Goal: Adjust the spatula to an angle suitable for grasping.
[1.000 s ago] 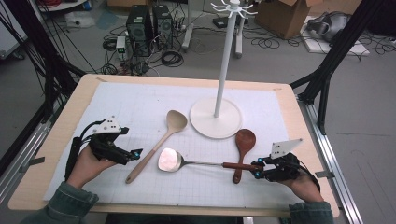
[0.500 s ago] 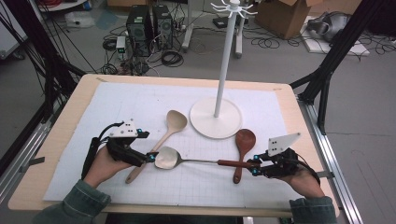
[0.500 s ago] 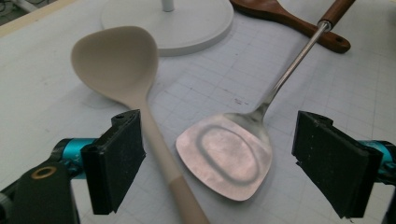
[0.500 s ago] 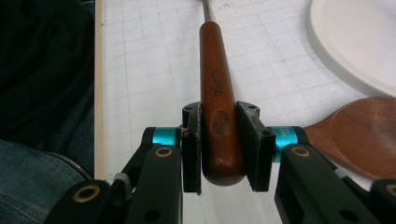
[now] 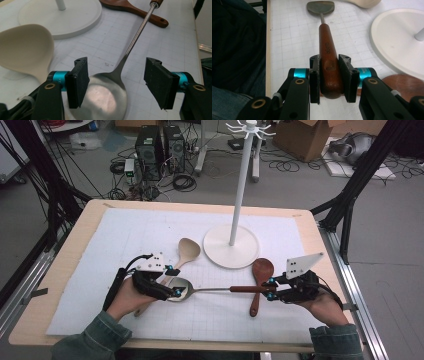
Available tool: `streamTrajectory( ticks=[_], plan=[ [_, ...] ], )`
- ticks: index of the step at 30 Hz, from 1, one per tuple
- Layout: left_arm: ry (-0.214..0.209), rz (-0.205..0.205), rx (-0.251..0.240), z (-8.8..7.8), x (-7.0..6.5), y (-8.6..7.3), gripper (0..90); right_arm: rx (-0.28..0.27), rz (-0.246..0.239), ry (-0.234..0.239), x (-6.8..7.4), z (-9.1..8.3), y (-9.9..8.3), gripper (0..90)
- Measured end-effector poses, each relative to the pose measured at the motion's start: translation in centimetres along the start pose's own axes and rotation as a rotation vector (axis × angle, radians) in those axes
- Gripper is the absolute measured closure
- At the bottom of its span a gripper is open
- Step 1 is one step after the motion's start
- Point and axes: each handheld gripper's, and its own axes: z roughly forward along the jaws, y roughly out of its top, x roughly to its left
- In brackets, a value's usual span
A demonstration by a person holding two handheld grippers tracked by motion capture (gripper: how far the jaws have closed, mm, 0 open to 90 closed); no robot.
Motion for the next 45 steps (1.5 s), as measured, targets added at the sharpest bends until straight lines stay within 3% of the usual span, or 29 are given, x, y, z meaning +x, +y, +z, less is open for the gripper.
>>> streamTrajectory(
  ticks=[9,16,22,28,36,45],
  plan=[
    [-0.075,0.008,0.023,2.4,-0.4,0.5,47.2,-0.016,-0.032,-0.002,-0.2,-0.1,1.7,72.4],
    [-0.099,0.021,0.026,4.1,-0.7,0.9,51.1,-0.032,-0.05,-0.001,-0.2,-0.3,2.6,72.4],
    [-0.091,0.007,0.029,5.4,-0.9,1.1,55.8,-0.051,-0.067,-0.003,0.0,-0.5,3.4,72.4],
    [-0.079,0.014,0.064,6.4,-1.1,1.2,62.9,-0.063,-0.073,-0.005,0.2,-0.6,3.9,72.4],
    [-0.053,0.021,0.058,6.5,-1.1,1.4,73.0,-0.074,-0.071,-0.004,0.2,-0.7,4.0,72.4],
    [-0.048,0.047,0.05,6.2,-1.4,1.6,75.5,-0.113,-0.018,0.002,-0.2,-0.8,4.1,70.9]
  ],
)
